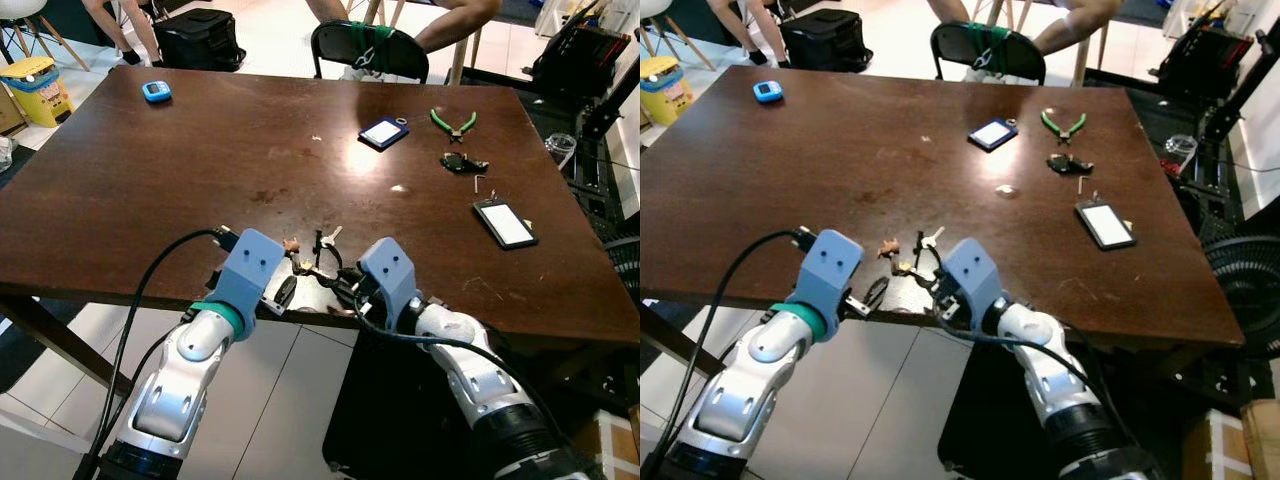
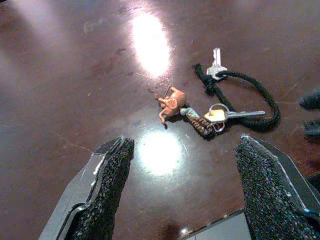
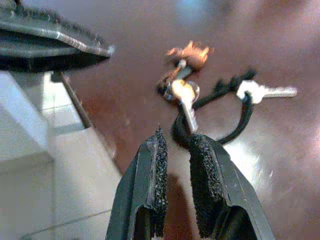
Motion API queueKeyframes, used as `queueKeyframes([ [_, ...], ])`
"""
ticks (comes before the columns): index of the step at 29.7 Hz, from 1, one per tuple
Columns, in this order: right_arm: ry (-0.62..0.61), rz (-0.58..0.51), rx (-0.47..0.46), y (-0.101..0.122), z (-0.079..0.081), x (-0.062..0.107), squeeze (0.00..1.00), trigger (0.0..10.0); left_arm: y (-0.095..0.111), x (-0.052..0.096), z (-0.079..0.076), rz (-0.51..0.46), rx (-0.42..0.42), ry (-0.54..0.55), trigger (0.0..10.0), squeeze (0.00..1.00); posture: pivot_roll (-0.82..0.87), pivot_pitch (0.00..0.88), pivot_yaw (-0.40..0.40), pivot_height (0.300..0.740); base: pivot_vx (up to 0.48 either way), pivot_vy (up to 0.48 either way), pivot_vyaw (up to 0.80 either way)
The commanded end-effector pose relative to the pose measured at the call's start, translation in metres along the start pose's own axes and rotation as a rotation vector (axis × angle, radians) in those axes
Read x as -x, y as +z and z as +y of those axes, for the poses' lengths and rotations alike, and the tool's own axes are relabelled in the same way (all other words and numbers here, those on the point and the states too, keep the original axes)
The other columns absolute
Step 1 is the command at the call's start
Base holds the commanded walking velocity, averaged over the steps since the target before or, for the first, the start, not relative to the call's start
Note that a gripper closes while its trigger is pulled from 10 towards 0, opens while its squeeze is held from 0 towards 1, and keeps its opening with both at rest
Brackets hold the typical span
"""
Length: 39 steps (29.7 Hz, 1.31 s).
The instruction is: Hang keys on a hook
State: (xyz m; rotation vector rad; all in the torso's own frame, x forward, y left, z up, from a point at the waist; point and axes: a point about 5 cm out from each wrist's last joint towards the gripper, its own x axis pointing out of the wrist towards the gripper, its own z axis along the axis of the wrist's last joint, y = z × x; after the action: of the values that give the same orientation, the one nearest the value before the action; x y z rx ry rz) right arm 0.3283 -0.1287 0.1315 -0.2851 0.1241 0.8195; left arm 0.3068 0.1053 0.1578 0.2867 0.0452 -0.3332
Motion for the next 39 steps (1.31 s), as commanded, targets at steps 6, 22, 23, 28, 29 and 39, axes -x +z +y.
queueKeyframes([
  [6,-0.003,0.003,-0.051,-0.002,-0.010,0.000,0.80,10.0,0.002,-0.004,-0.001,-0.004,0.026,-0.006,10.0,0.00,-0.06,0.146,0.084,0.740,0.000,0.000,0.00],
  [22,0.034,-0.003,-0.072,0.016,-0.016,-0.031,0.00,10.0,0.000,0.000,-0.001,0.014,0.020,0.005,10.0,0.00,-0.03,0.159,0.080,0.740,0.000,0.000,0.00],
  [23,0.065,0.002,-0.066,0.015,-0.013,-0.033,0.00,10.0,0.000,0.001,-0.001,0.014,0.020,0.005,10.0,0.00,-0.03,0.161,0.079,0.740,0.000,0.000,0.00],
  [28,0.125,0.016,-0.043,0.012,-0.007,-0.036,0.00,10.0,-0.001,0.002,-0.001,0.016,0.018,0.008,10.0,0.00,-0.03,0.162,0.077,0.740,0.000,0.000,0.00],
  [29,0.125,0.016,-0.043,0.012,-0.007,-0.036,0.00,10.0,-0.001,0.002,-0.001,0.016,0.018,0.008,10.0,0.00,-0.03,0.162,0.077,0.740,0.000,0.000,0.00],
  [39,0.122,0.073,0.033,-0.003,-0.008,-0.026,0.00,10.0,-0.001,0.001,-0.001,0.017,0.018,0.005,10.0,0.00,-0.04,0.165,0.081,0.740,0.000,0.000,0.00],
])
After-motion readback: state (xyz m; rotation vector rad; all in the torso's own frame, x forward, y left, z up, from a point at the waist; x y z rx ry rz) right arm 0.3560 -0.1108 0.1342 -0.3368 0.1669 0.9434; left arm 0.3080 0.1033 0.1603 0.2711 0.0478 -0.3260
